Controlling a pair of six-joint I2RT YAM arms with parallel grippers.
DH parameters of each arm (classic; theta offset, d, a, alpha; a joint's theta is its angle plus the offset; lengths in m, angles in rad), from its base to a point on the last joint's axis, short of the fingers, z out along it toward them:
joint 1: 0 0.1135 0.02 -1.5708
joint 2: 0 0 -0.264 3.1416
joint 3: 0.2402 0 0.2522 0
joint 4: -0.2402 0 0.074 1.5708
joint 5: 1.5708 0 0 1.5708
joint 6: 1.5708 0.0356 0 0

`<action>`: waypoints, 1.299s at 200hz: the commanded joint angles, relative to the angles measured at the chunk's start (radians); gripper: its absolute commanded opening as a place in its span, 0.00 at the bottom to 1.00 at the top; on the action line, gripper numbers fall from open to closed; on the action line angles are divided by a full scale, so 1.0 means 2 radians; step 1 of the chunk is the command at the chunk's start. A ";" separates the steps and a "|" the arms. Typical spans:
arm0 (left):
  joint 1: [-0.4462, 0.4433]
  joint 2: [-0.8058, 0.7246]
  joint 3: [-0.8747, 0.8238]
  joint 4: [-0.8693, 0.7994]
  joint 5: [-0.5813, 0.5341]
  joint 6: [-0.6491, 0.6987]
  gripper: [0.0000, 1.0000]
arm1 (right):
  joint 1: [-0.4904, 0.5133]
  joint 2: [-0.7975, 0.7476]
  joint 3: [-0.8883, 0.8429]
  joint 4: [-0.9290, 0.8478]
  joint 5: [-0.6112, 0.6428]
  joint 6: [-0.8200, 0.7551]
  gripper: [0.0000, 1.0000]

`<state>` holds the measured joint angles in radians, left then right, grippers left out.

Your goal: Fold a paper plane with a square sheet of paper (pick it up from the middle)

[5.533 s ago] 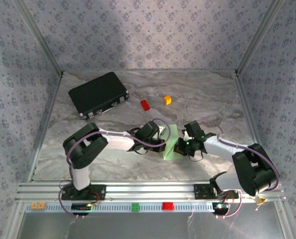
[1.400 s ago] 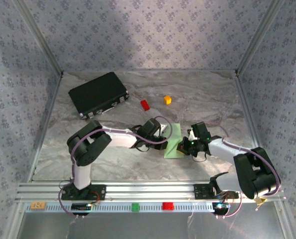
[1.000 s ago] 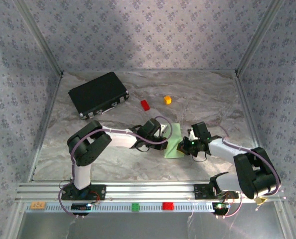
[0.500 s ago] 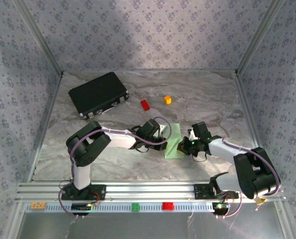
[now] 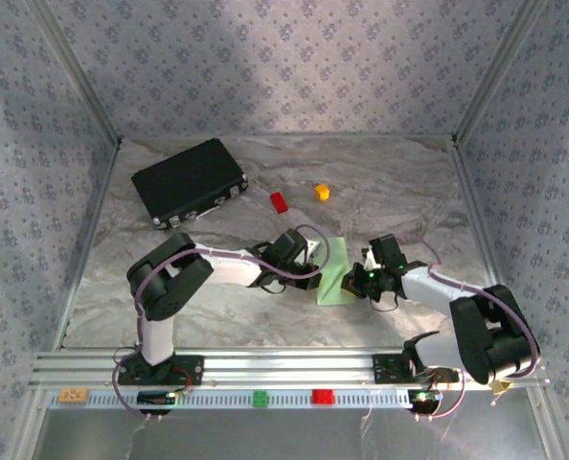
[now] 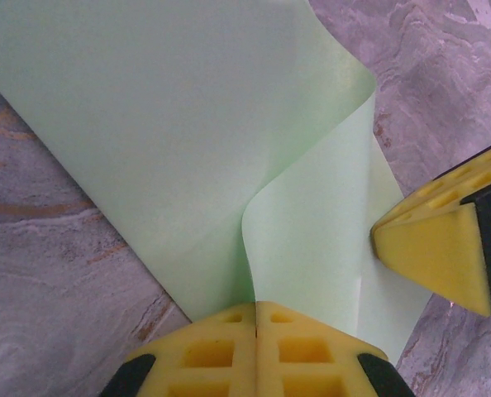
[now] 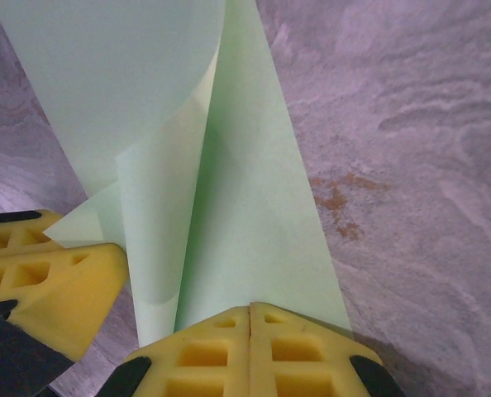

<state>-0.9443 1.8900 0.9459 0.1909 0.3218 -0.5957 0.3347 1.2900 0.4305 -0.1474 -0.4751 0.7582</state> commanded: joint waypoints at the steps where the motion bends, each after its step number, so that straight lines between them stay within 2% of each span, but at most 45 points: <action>1: -0.001 0.008 0.006 -0.003 0.003 -0.002 0.02 | -0.005 -0.026 0.001 -0.007 -0.006 -0.003 0.03; 42: 0.000 0.010 0.009 -0.007 0.004 0.000 0.02 | -0.003 -0.051 0.012 0.043 -0.046 0.025 0.03; 96: 0.000 0.014 0.011 -0.007 0.005 -0.001 0.02 | 0.017 0.002 0.027 0.113 -0.071 0.051 0.02; 130: 0.000 0.016 0.011 -0.006 0.006 -0.002 0.02 | 0.025 0.036 0.032 0.128 -0.071 0.052 0.02; 216: 0.000 0.022 0.017 -0.011 0.010 -0.002 0.02 | 0.000 0.072 -0.035 0.154 -0.059 0.034 0.01; 260: 0.000 0.026 0.018 -0.015 0.013 -0.001 0.02 | -0.013 0.066 -0.039 0.171 -0.078 0.041 0.02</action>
<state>-0.9443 1.9118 0.9691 0.1913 0.3378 -0.5957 0.3237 1.4212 0.3626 0.2008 -0.6270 0.8455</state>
